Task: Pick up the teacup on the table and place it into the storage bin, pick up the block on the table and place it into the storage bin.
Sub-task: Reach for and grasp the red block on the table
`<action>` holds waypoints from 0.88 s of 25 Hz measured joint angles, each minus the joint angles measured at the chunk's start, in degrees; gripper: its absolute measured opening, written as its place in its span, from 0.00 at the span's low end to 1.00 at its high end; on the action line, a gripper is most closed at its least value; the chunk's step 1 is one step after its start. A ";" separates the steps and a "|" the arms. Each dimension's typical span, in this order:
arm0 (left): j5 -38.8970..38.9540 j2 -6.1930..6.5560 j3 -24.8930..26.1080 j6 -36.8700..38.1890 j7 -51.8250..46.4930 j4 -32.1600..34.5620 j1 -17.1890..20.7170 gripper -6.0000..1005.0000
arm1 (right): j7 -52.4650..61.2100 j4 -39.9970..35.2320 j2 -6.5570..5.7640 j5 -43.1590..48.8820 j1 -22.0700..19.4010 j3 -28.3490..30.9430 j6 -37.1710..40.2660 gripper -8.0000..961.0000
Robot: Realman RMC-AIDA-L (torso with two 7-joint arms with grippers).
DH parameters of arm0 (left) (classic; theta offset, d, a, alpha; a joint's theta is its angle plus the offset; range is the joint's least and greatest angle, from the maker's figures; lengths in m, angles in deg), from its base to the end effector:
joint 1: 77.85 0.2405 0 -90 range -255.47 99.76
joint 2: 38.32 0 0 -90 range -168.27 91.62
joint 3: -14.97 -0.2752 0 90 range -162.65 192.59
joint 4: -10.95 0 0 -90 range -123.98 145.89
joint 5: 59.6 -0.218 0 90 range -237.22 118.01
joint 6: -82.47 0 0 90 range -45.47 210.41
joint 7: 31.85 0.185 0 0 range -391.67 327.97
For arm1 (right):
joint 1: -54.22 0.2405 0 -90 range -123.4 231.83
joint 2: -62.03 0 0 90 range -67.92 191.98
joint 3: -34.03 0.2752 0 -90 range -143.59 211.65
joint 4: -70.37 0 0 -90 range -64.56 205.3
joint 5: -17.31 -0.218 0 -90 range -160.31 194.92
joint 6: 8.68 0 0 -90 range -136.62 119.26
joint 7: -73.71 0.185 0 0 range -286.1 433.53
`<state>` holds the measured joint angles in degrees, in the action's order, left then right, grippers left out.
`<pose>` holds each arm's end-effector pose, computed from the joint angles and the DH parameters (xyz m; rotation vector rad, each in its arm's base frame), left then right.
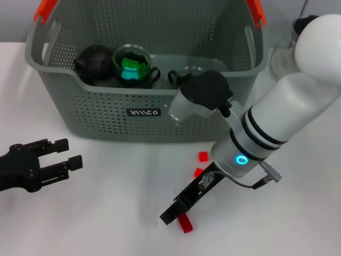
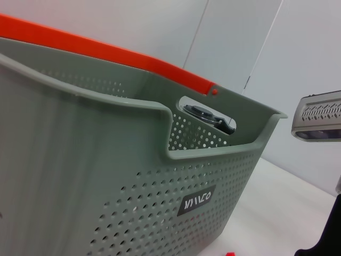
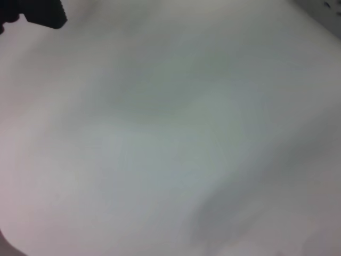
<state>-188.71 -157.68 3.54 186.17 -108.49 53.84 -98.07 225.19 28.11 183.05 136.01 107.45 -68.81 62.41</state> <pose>-0.3462 0.2807 0.0114 -2.4804 -0.8720 -0.7611 0.1509 0.3481 -0.1885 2.8767 -1.1134 0.4834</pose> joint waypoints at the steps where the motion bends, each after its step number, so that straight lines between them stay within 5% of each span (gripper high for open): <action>1: 0.00 0.00 0.00 0.00 0.00 0.00 0.00 0.66 | -0.10 0.00 0.00 -0.12 0.06 -0.12 -0.08 0.77; 22: 0.00 0.00 0.00 -0.05 0.08 -0.03 0.00 0.66 | -2.68 0.20 0.07 -5.99 1.52 -5.15 -1.64 0.77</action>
<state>-188.71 -157.68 3.54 186.12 -108.42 53.81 -98.07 222.51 28.31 183.13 130.01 108.97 -73.96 60.77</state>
